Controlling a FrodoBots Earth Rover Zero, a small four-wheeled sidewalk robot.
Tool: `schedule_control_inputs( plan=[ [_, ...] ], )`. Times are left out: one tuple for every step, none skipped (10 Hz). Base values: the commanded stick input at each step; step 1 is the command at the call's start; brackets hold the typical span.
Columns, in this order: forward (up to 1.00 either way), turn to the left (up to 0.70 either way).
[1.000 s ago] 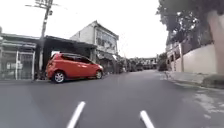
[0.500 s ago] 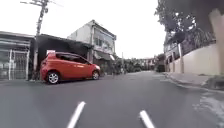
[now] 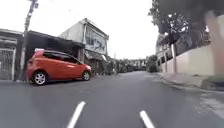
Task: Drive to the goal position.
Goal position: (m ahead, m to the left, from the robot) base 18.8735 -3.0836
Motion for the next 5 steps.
schedule_control_inputs(
  plan=[
    [0.7, -0.35],
    [0.7, -0.26],
    [0.7, -0.11],
    [0.7, 0.0],
    [0.7, 0.0]
  ],
)
